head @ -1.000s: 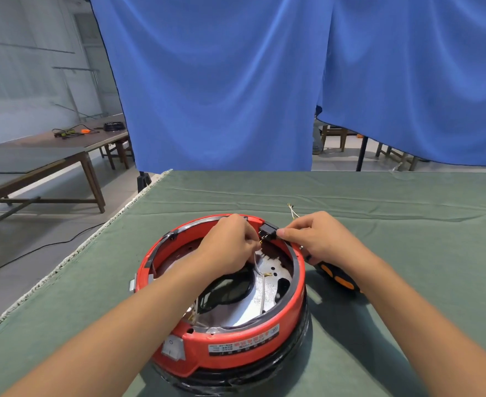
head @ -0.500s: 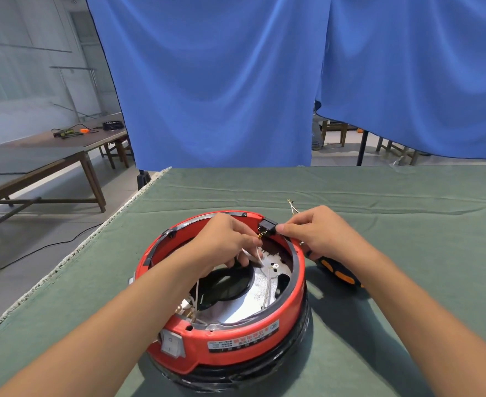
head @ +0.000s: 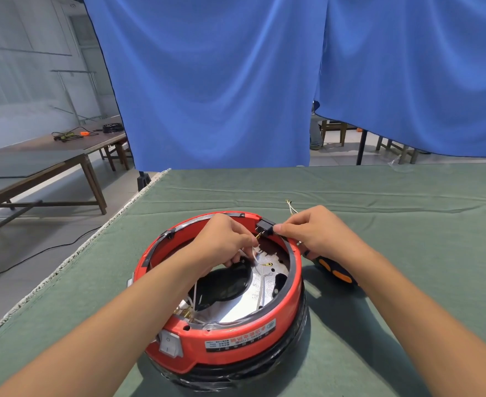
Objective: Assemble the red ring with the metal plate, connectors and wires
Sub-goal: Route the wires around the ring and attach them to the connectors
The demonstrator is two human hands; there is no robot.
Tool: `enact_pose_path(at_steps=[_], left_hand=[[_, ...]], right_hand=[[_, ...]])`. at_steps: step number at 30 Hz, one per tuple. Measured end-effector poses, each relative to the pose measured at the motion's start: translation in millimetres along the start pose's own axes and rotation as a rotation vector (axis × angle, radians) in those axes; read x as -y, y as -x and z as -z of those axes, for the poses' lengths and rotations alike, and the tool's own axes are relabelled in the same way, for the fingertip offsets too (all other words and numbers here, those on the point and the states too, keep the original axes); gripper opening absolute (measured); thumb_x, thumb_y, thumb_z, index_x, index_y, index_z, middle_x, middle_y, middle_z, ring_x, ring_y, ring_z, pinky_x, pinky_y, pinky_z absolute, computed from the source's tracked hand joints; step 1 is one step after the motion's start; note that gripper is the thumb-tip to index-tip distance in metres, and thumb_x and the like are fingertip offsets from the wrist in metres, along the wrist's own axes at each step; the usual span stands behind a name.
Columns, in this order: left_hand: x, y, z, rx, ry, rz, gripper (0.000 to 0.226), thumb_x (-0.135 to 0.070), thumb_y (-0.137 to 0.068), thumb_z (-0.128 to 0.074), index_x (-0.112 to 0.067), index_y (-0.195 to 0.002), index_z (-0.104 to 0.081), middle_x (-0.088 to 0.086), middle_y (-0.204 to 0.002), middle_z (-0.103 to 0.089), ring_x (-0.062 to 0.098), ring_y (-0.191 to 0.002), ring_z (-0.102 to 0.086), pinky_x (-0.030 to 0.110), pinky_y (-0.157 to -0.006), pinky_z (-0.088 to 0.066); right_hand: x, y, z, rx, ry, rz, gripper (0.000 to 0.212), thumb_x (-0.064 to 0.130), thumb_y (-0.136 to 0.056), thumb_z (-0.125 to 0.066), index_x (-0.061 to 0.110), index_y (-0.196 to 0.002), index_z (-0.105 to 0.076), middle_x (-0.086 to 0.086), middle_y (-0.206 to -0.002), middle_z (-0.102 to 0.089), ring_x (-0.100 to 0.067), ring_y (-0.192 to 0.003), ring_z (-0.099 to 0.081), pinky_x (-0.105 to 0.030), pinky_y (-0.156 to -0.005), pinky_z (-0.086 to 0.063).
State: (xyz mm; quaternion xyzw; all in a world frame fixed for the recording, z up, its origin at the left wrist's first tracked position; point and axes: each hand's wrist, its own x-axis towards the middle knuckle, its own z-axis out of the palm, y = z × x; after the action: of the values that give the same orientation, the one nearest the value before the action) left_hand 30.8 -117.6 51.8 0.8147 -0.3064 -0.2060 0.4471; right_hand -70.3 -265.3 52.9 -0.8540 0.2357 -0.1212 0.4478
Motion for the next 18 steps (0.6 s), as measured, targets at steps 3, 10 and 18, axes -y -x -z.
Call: enact_pose_path(at_steps=[3,10,18], left_hand=[[0.4,-0.3,0.6,-0.003,-0.014,-0.020,0.022,-0.005,-0.088,-0.061,-0.009,-0.068,-0.068,0.002,-0.053,-0.066,0.005,-0.033,-0.042,0.017,-0.035,-0.034],[0.6,-2.0,-0.1,-0.011,-0.011,-0.039,0.022,-0.006,-0.089,-0.061,-0.010,-0.068,-0.068,0.001,-0.052,-0.066,0.005,-0.032,-0.041,0.016,-0.034,-0.033],[0.1,-4.4,-2.0,-0.015,0.084,0.045,0.021,-0.006,-0.087,-0.063,-0.007,-0.067,-0.069,0.001,-0.050,-0.063,0.006,-0.032,-0.040,0.015,-0.034,-0.030]], right_hand=[[0.4,0.2,0.2,0.003,0.001,-0.001,0.018,0.037,-0.084,-0.068,0.023,-0.074,-0.073,0.010,-0.051,-0.060,0.001,-0.040,-0.056,-0.022,-0.050,-0.045],[0.7,1.2,-0.4,-0.010,0.001,0.001,0.018,0.037,-0.084,-0.069,0.021,-0.076,-0.074,0.007,-0.053,-0.061,0.000,-0.039,-0.054,-0.022,-0.048,-0.044],[0.3,3.7,-0.3,-0.036,0.012,0.024,0.021,0.035,-0.083,-0.070,0.018,-0.074,-0.077,0.007,-0.049,-0.061,0.000,-0.038,-0.054,-0.021,-0.046,-0.043]])
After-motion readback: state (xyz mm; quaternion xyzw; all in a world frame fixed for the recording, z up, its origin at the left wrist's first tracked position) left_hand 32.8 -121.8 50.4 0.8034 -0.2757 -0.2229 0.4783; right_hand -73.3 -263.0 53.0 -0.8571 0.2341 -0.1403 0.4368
